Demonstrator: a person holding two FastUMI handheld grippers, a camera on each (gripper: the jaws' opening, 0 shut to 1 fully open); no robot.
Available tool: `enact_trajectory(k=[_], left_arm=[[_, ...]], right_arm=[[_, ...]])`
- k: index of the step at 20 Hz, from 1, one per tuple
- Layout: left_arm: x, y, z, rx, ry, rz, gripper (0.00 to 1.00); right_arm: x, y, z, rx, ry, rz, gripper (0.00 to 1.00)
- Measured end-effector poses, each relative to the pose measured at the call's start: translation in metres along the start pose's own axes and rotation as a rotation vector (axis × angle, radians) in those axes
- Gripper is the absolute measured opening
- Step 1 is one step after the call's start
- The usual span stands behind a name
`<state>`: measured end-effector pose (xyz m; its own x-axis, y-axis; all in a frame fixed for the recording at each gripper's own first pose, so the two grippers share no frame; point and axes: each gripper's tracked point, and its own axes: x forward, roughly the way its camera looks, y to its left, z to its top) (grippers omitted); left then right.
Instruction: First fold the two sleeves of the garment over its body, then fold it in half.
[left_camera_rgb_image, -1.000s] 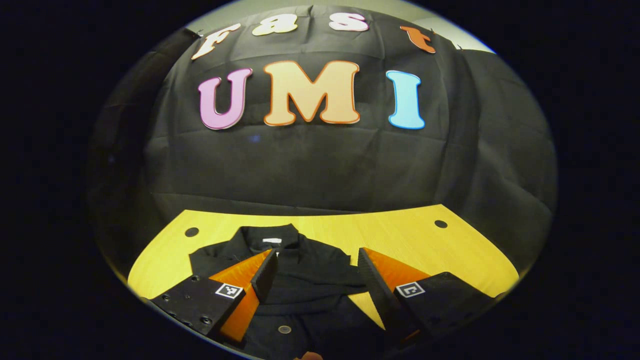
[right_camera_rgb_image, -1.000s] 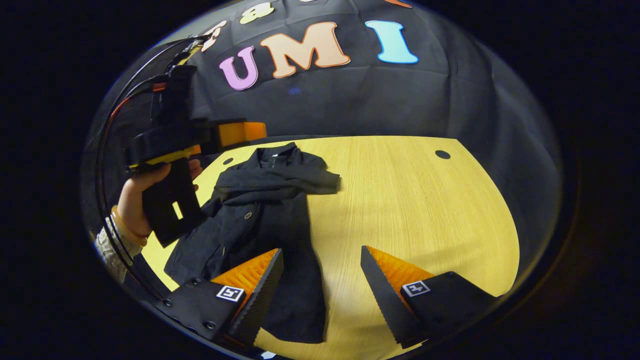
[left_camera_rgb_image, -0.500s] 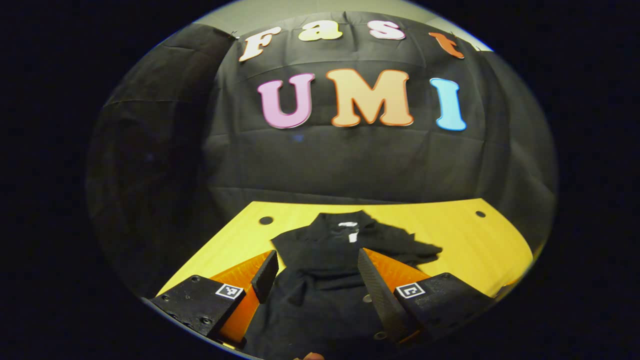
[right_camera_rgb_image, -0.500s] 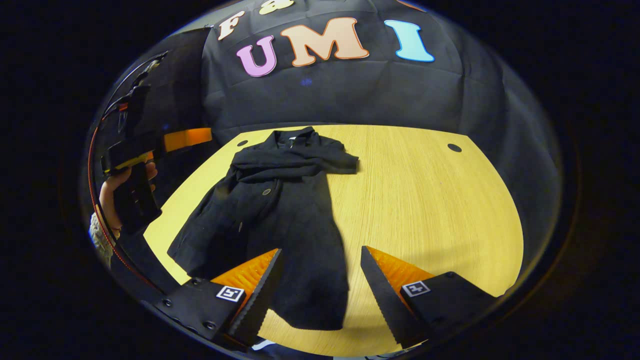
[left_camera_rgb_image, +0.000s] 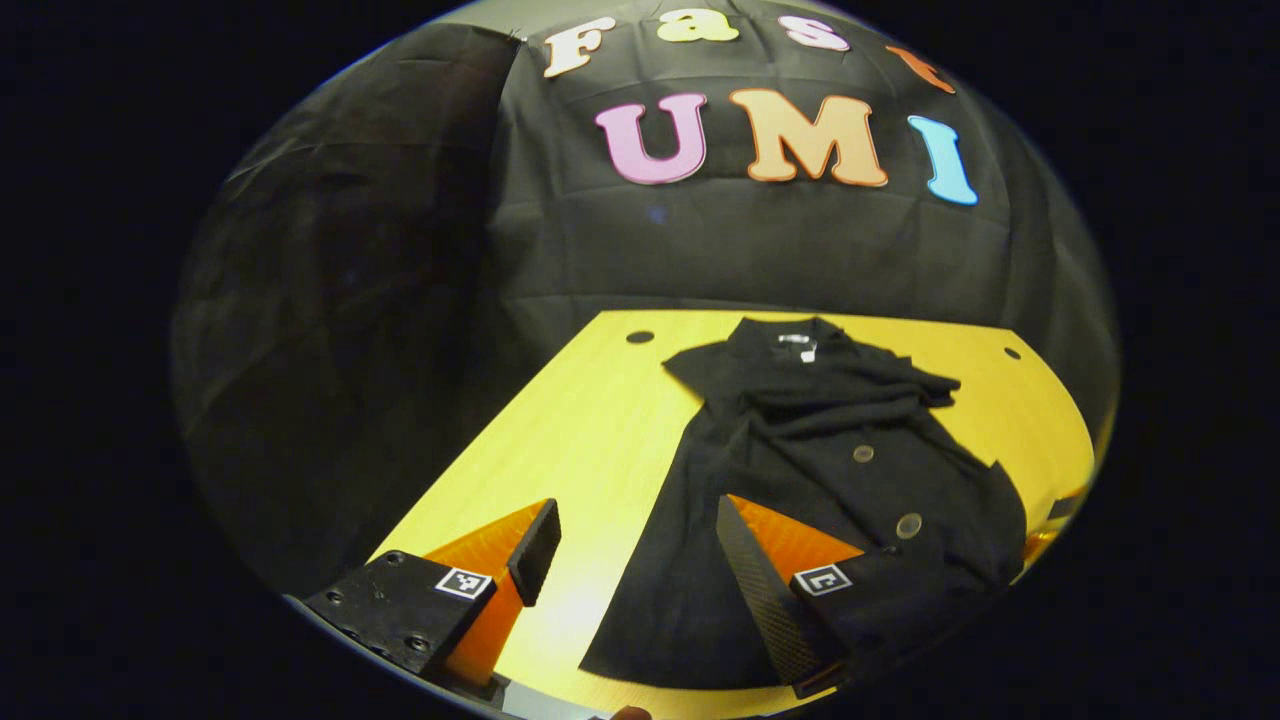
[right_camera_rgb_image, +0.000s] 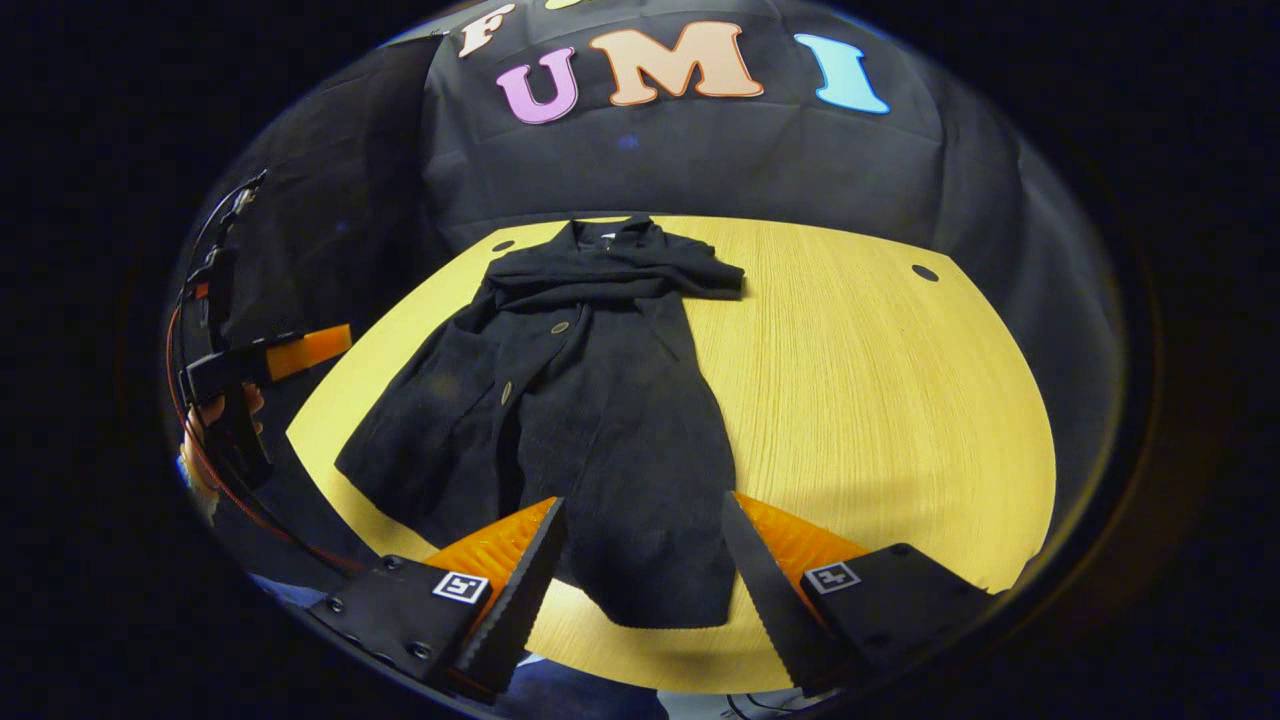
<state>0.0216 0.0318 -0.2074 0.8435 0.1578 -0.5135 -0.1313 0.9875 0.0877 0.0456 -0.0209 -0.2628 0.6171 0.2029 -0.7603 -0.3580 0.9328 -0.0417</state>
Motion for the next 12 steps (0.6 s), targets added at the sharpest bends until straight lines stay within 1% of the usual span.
enact_trajectory(k=[1, 2, 3, 4, 6, 8, 9, 10, 11, 12], left_arm=[[-0.003, 0.001, -0.014, 0.005, 0.026, 0.002, 0.94], [-0.007, 0.000, -0.027, 0.009, 0.046, -0.001, 0.94], [-0.011, -0.002, -0.039, 0.017, 0.063, -0.007, 0.94], [-0.015, -0.005, -0.050, 0.031, 0.083, -0.016, 0.94], [-0.021, -0.009, -0.071, 0.048, 0.129, -0.037, 0.93], [-0.026, -0.011, -0.084, 0.041, 0.156, -0.051, 0.93], [-0.028, -0.011, -0.088, 0.035, 0.165, -0.054, 0.93], [-0.029, -0.011, -0.093, 0.030, 0.175, -0.057, 0.93], [-0.026, -0.012, -0.101, 0.033, 0.188, -0.055, 0.93], [-0.026, -0.011, -0.106, 0.042, 0.200, -0.050, 0.93]], right_arm=[[0.001, 0.000, -0.003, 0.004, 0.007, -0.005, 0.94], [0.003, 0.000, -0.008, 0.010, 0.016, -0.010, 0.94], [0.004, 0.001, -0.011, 0.017, 0.020, -0.010, 0.98], [0.004, 0.001, -0.017, 0.024, 0.028, -0.012, 0.94], [0.007, 0.001, -0.024, 0.030, 0.042, -0.015, 0.94], [0.010, -0.001, -0.031, 0.031, 0.056, -0.021, 0.94], [0.012, -0.002, -0.034, 0.033, 0.063, -0.023, 0.98], [0.013, -0.003, -0.037, 0.035, 0.070, -0.025, 0.98], [0.015, -0.003, -0.039, 0.039, 0.076, -0.024, 0.94], [0.016, -0.003, -0.042, 0.043, 0.082, -0.022, 0.94]])
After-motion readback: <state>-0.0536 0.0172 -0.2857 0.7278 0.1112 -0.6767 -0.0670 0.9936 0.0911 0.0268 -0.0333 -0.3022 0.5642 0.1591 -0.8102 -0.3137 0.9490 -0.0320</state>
